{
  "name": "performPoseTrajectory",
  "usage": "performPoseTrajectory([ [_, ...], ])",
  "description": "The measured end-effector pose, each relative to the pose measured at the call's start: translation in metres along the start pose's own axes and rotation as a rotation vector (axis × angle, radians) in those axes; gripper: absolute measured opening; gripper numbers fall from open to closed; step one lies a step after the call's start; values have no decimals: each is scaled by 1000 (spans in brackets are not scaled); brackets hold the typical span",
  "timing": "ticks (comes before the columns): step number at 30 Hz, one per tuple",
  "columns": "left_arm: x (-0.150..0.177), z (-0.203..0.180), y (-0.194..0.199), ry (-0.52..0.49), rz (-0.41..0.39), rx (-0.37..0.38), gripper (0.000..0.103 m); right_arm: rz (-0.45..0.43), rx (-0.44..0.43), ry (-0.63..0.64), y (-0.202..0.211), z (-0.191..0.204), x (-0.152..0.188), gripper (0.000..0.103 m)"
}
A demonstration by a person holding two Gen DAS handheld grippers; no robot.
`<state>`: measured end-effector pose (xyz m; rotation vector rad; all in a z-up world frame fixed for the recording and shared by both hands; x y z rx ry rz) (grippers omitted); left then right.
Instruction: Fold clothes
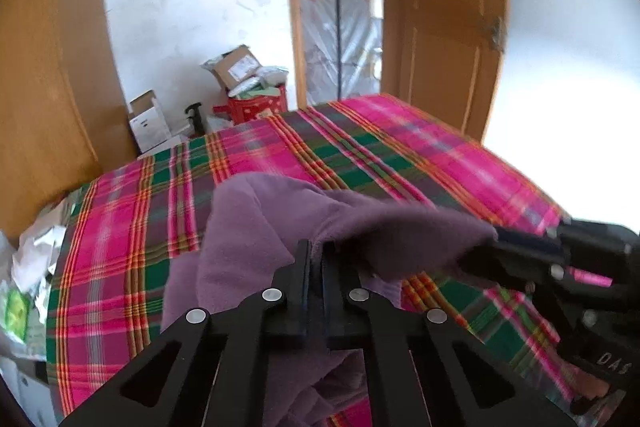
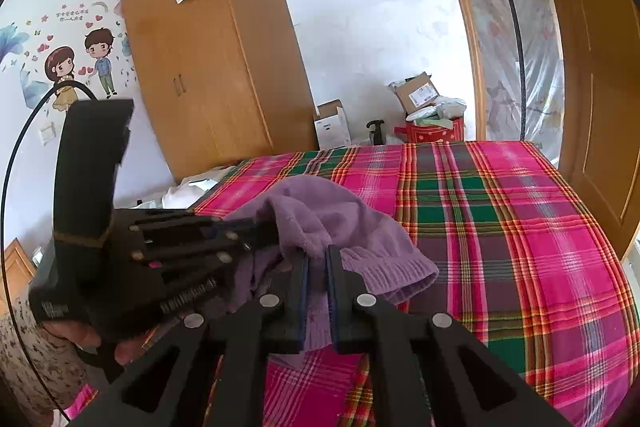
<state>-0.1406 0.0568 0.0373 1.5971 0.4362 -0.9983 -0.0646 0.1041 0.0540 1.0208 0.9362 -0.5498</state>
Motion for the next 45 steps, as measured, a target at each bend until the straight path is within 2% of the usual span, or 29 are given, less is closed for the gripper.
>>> performPoseTrajectory([
  [3,-11,21,9,83,-45,-11,4,11,-18,-21,-1,-1,1,13],
  [6,-17,39,10,135,-54,-42,4,18,-33,-22,-2,4,4,14],
  [8,-17,52,12,176,-60,-62,4,24,-26,-10,-2,8,7,23],
  [11,-14,70,17,217,-74,-88,4,52,-14,-10,-5,10,16,30],
  [16,-4,97,21,273,-75,-124,4,158,-9,-70,-20,3,45,30],
  [21,4,117,25,314,-83,-150,4,274,-22,-101,-41,1,70,35],
  [26,15,136,26,360,-77,-165,4,322,-40,-113,-59,5,79,41],
  [32,27,148,27,370,-72,-184,4,361,-50,-132,-78,8,81,42],
  [36,39,166,30,387,-54,-235,4,366,-66,-118,-86,14,77,42],
  [37,42,170,31,395,-48,-242,4,365,-73,-119,-89,16,76,40],
  [40,50,179,35,406,-42,-269,4,334,-81,-116,-83,17,69,19],
  [41,52,181,37,411,-43,-276,4,322,-83,-114,-81,17,67,15],
  [45,60,187,43,456,-45,-287,4,275,-92,-109,-71,18,56,11],
])
Point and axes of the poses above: each gripper's, at about its wrist camera, not at the fingertips, and y roughly against the way its jaws point, z to its left, x to its underside, the point moved 8 cm from there along -y, roughly the way its jaws point, and after that the axes turned 1 degree about y, right-handed, at the moved point
